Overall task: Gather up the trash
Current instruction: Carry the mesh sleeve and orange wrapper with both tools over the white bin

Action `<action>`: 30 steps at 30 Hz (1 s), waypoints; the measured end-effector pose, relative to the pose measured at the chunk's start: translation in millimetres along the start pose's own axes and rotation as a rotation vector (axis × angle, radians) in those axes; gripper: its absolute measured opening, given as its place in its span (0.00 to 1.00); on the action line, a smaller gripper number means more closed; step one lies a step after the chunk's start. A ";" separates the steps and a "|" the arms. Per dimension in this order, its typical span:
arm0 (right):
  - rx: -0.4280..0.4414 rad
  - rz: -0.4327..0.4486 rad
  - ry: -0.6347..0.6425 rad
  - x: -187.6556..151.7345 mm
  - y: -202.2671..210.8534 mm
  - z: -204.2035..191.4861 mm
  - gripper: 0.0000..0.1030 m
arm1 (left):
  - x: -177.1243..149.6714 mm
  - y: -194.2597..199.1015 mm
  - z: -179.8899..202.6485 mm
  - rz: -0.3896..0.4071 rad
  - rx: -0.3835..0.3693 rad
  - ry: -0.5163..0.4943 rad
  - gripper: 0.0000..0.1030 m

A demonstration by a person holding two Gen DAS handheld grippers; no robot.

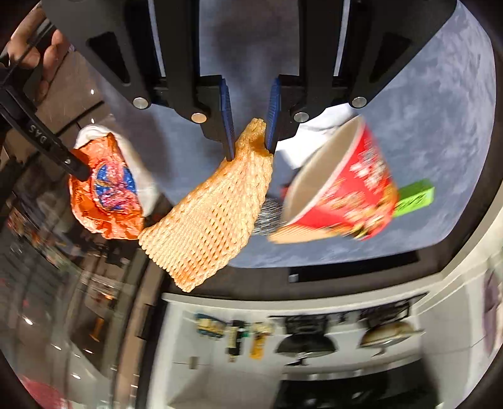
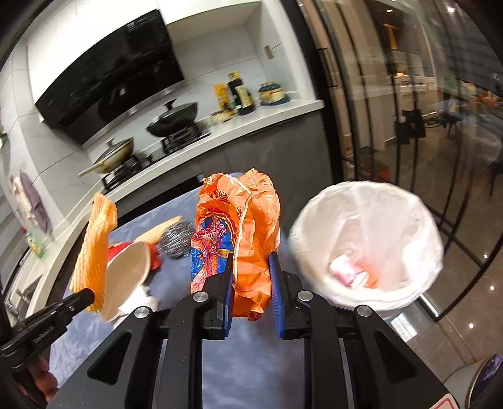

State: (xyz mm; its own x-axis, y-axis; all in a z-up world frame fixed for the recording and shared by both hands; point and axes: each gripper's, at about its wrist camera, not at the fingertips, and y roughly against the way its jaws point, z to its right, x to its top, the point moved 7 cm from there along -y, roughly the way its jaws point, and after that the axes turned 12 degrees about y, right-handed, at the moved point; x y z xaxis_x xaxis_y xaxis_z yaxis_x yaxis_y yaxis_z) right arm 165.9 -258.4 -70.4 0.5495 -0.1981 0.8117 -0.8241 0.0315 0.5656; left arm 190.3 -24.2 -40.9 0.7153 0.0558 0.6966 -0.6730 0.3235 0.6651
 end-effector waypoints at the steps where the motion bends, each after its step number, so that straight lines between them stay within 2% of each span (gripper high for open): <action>1: -0.018 0.004 -0.006 1.3 2.2 9.3 0.19 | 0.6 -2.3 10.1 0.000 -0.010 -0.017 0.18; 12: -0.182 0.015 -0.059 9.7 10.0 103.6 0.19 | -6.8 -59.1 134.2 -0.059 -0.148 -0.166 0.18; 17: -0.223 -0.009 -0.078 7.9 1.6 135.3 0.19 | -14.3 -87.2 174.8 -0.109 -0.199 -0.210 0.18; 23: -0.260 -0.042 -0.095 2.4 -15.0 157.4 0.19 | -24.1 -119.7 200.3 -0.171 -0.213 -0.242 0.18; 30: -0.274 -0.071 -0.117 0.9 -29.9 171.0 0.19 | -37.4 -144.5 208.7 -0.217 -0.195 -0.266 0.19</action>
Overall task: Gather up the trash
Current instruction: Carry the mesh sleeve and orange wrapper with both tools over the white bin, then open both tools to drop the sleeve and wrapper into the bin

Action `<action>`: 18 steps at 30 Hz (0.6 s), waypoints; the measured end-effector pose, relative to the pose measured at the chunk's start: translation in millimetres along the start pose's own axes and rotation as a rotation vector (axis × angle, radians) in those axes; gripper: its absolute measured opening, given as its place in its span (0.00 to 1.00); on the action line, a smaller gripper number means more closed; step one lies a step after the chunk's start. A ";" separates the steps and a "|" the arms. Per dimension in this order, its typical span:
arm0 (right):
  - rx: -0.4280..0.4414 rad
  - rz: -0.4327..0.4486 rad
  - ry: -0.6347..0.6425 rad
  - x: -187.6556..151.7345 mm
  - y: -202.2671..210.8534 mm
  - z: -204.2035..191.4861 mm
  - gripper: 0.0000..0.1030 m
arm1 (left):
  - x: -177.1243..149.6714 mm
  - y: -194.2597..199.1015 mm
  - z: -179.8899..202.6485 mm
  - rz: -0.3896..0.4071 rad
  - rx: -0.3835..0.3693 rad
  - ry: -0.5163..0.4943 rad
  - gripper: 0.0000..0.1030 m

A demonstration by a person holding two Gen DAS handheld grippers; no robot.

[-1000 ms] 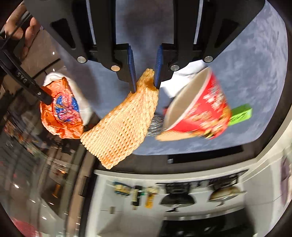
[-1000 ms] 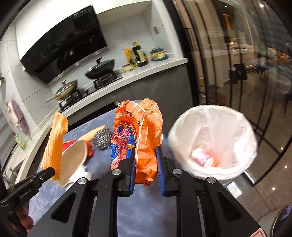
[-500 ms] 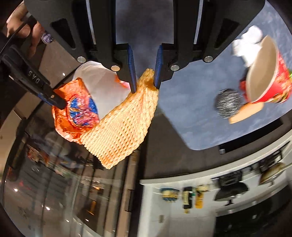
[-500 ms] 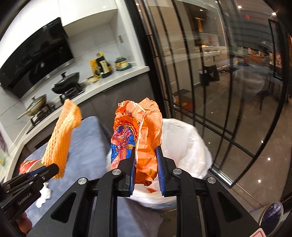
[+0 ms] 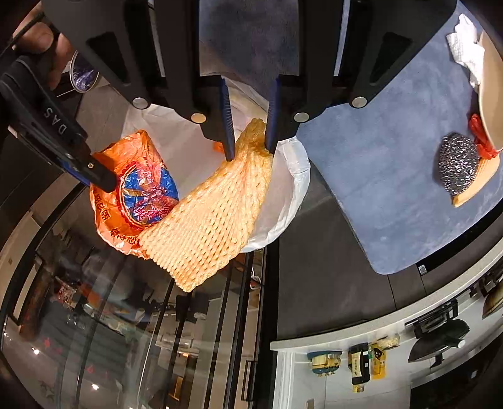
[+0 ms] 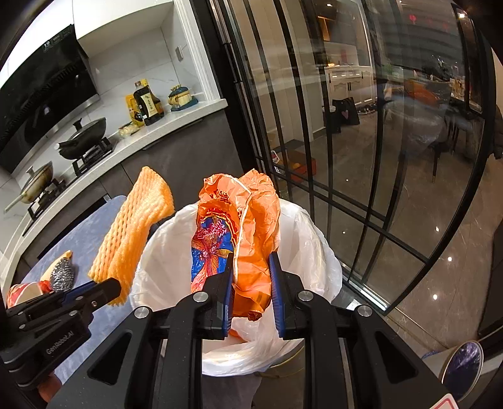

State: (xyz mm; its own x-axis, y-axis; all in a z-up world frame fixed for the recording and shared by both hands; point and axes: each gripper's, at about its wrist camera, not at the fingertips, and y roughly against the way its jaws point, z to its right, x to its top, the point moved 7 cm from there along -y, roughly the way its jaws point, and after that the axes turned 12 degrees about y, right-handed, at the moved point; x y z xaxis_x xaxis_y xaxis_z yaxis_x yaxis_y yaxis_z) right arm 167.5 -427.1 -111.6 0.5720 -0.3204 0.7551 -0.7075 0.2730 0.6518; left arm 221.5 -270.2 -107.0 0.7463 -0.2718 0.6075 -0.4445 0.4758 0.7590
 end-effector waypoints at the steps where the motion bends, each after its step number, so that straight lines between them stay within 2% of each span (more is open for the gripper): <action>1: 0.000 -0.003 0.001 0.1 -1.5 0.1 0.19 | -0.1 -2.2 0.8 -0.005 0.001 0.001 0.19; 5: 0.001 -0.007 0.012 0.3 -5.5 -4.4 0.23 | -1.5 -3.0 0.4 -0.005 -0.002 0.010 0.22; 7: 0.001 0.000 0.011 2.0 -6.1 -6.1 0.27 | -0.6 -1.2 -1.5 0.006 0.012 0.016 0.33; 8: 0.004 0.004 0.007 3.5 -5.8 -7.1 0.33 | 1.9 -1.5 -3.2 0.010 0.018 0.018 0.38; 18: 0.017 0.040 0.019 11.8 8.8 -21.1 0.40 | 7.8 11.5 -19.4 0.036 0.044 0.063 0.47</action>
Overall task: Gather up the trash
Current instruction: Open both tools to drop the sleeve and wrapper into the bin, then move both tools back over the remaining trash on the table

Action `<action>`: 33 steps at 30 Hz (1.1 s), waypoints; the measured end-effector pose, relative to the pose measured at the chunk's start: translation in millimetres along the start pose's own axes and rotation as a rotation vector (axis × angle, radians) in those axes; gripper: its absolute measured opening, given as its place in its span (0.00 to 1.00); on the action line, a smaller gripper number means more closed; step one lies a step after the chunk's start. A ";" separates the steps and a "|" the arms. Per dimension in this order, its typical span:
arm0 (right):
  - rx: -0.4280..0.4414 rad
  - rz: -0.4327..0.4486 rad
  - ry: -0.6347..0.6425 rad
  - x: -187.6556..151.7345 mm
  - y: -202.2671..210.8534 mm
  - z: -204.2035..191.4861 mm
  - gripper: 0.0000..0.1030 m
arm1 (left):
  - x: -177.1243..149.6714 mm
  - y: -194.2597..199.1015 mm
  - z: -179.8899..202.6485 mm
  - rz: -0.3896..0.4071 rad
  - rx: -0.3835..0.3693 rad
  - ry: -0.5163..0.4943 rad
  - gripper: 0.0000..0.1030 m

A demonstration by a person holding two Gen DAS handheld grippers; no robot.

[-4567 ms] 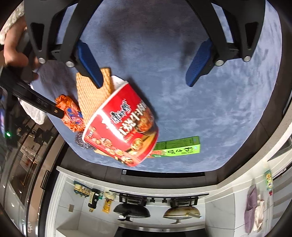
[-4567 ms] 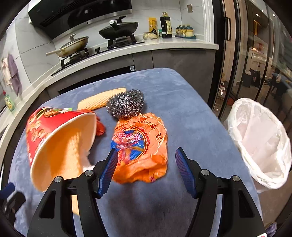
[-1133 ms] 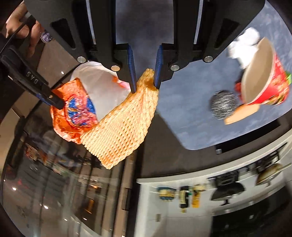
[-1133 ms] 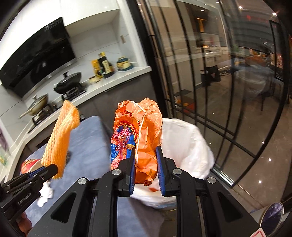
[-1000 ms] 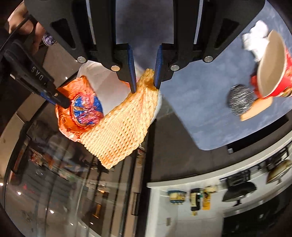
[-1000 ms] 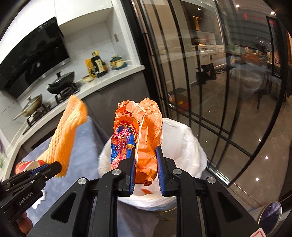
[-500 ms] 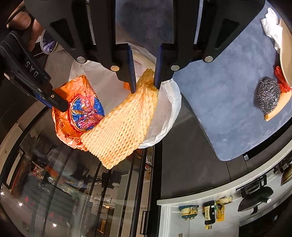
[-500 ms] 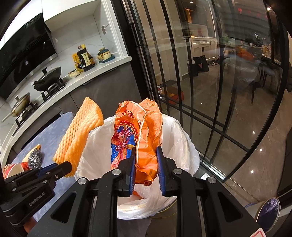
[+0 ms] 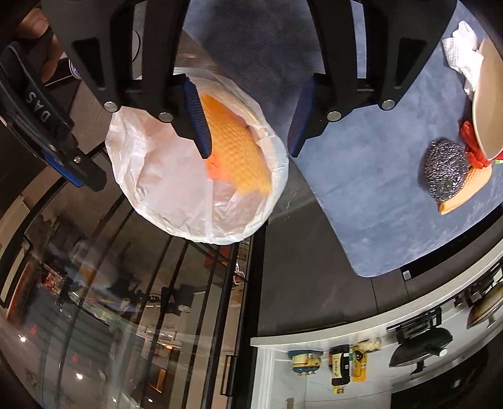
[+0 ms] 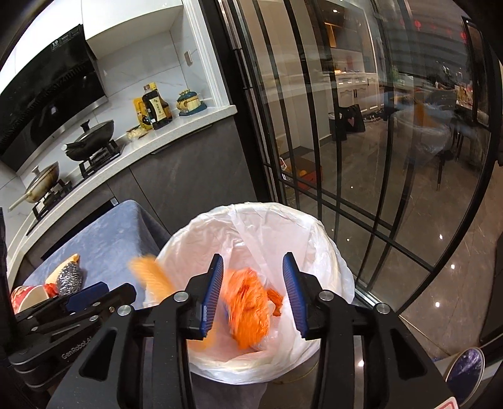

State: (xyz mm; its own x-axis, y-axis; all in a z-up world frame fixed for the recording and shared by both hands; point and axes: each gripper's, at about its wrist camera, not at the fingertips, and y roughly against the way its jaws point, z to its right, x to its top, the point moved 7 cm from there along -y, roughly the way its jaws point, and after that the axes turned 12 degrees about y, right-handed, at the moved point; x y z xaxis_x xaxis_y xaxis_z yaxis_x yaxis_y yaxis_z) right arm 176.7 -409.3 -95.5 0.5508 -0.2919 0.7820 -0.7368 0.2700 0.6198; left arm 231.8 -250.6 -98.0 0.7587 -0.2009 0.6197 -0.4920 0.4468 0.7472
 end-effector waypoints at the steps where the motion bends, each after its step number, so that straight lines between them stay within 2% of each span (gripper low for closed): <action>1: 0.003 0.004 0.000 -0.2 1.7 -1.6 0.40 | 0.7 1.7 -1.8 0.002 0.000 0.003 0.48; 5: 0.019 0.021 0.012 4.1 11.9 -11.4 0.40 | 3.5 10.2 -8.9 0.019 0.009 0.018 0.55; 17: 0.082 0.045 0.079 10.8 39.5 -61.7 0.41 | 11.7 53.7 -49.7 0.087 0.044 0.074 0.55; 22: 0.120 0.053 0.109 11.7 52.6 -89.7 0.42 | 11.5 72.7 -80.1 0.116 0.090 0.111 0.59; 24: 0.136 0.052 0.127 10.4 57.3 -103.5 0.47 | 10.0 81.9 -93.3 0.131 0.112 0.124 0.62; 33: 0.227 0.031 0.198 -5.3 71.3 -171.5 0.47 | -1.2 122.9 -163.2 0.175 0.214 0.208 0.64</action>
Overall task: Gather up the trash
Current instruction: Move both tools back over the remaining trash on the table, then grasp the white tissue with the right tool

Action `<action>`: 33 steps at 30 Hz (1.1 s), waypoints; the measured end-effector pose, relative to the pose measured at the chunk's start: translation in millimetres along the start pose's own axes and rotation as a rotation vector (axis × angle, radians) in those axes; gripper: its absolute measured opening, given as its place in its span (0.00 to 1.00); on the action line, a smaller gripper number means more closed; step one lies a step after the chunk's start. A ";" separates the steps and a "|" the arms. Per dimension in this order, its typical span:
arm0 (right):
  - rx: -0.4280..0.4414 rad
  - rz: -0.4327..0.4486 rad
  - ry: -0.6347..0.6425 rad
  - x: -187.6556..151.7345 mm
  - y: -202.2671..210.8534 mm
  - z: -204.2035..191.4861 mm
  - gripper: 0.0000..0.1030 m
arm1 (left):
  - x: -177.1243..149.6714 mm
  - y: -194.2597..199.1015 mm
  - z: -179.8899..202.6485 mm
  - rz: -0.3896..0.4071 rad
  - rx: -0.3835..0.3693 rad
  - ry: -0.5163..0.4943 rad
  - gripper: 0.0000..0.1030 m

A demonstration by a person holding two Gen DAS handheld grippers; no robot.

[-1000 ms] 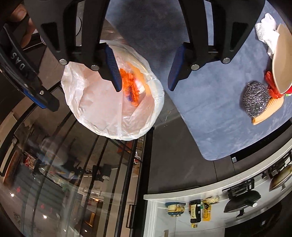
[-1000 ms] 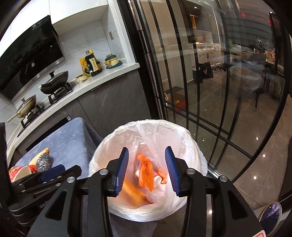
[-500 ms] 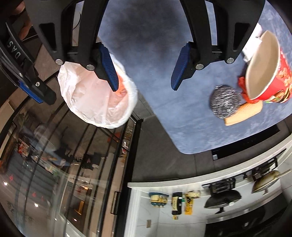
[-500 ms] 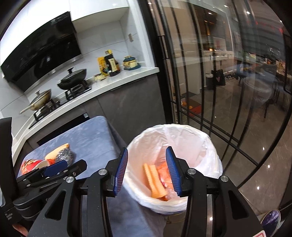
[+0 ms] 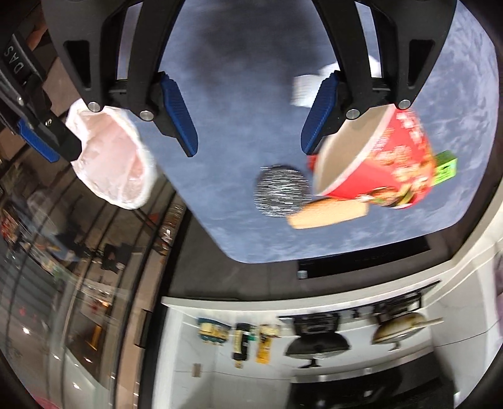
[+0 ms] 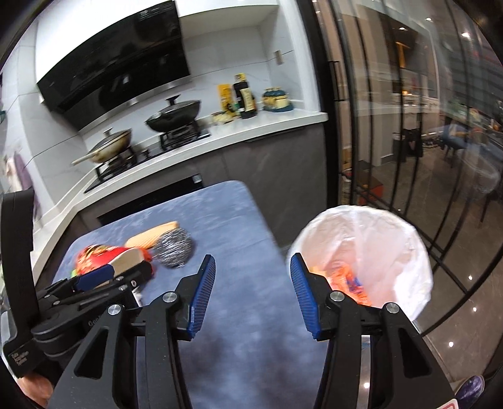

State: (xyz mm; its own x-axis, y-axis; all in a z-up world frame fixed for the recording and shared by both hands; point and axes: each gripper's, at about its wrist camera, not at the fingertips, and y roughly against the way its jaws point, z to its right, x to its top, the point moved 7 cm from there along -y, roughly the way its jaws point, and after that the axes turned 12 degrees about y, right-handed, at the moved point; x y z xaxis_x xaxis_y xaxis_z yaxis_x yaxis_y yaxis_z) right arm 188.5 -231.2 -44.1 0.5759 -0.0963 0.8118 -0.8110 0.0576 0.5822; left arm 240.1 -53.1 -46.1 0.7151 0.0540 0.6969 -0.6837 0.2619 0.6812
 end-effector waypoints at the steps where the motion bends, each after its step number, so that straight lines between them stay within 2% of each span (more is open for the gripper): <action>1: 0.013 -0.006 0.007 -1.0 -1.3 -8.8 0.47 | 1.1 4.1 -11.0 0.010 0.019 0.008 0.65; 3: 0.034 -0.015 0.022 -2.7 -2.9 -24.1 0.47 | 1.5 10.5 -30.3 0.021 0.046 0.026 0.68; 11: 0.128 -0.070 0.092 -18.7 -18.6 -93.4 0.47 | -3.9 29.3 -113.1 0.037 0.166 0.095 0.69; 15: 0.172 -0.110 0.118 -30.2 -33.1 -125.3 0.47 | -10.2 35.7 -155.5 0.027 0.198 0.158 0.69; 19: 0.200 -0.150 0.155 -42.3 -51.1 -154.3 0.47 | -16.2 42.2 -182.4 0.026 0.209 0.206 0.69; 22: 0.214 -0.170 0.172 -49.6 -64.6 -171.2 0.47 | -18.6 45.9 -195.3 0.034 0.221 0.217 0.69; 26: 0.224 -0.196 0.188 -54.5 -82.6 -184.8 0.47 | -20.7 46.5 -203.5 0.038 0.220 0.231 0.75; 33: 0.237 -0.253 0.189 -65.2 -117.6 -198.1 0.47 | -25.6 42.0 -205.4 0.024 0.209 0.232 0.76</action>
State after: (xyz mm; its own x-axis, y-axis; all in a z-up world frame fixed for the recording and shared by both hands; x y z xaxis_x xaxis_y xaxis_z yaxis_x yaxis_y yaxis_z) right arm 266.7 -34.8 -156.6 0.7514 0.1078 0.6510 -0.6298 -0.1775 0.7562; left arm 223.0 154.4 -81.4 0.6962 0.2822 0.6600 -0.6987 0.0555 0.7133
